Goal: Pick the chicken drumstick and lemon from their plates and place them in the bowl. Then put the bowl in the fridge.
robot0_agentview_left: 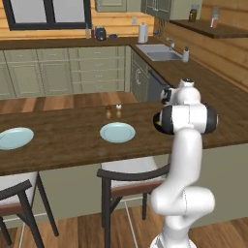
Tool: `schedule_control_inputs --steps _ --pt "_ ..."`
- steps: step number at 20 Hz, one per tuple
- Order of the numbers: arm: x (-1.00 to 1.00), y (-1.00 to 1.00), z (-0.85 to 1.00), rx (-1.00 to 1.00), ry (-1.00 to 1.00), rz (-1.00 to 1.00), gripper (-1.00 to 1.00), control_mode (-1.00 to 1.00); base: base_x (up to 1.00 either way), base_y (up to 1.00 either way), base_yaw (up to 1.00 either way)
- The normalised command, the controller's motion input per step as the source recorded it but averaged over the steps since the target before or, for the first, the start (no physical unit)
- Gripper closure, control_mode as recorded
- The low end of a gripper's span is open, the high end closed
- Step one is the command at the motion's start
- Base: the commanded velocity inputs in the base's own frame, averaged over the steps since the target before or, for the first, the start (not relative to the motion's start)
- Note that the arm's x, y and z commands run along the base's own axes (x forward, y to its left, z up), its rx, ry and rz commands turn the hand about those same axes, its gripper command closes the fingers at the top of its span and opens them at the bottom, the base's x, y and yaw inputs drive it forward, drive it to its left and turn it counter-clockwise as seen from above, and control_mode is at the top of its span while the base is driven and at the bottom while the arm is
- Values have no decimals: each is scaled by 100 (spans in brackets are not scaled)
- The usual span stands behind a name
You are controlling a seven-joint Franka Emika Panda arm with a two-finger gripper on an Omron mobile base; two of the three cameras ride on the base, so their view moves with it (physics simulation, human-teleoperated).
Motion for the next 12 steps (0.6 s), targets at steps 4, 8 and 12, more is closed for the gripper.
schedule_control_inputs --steps 4,8,12 --pt "-79 -22 0 9 0 -24 -100 -100 0 0 0" --pt "-47 -20 1 2 0 -25 -100 -100 0 0 0" --pt "-13 -10 -2 1 0 -20 -100 -100 0 0 0"
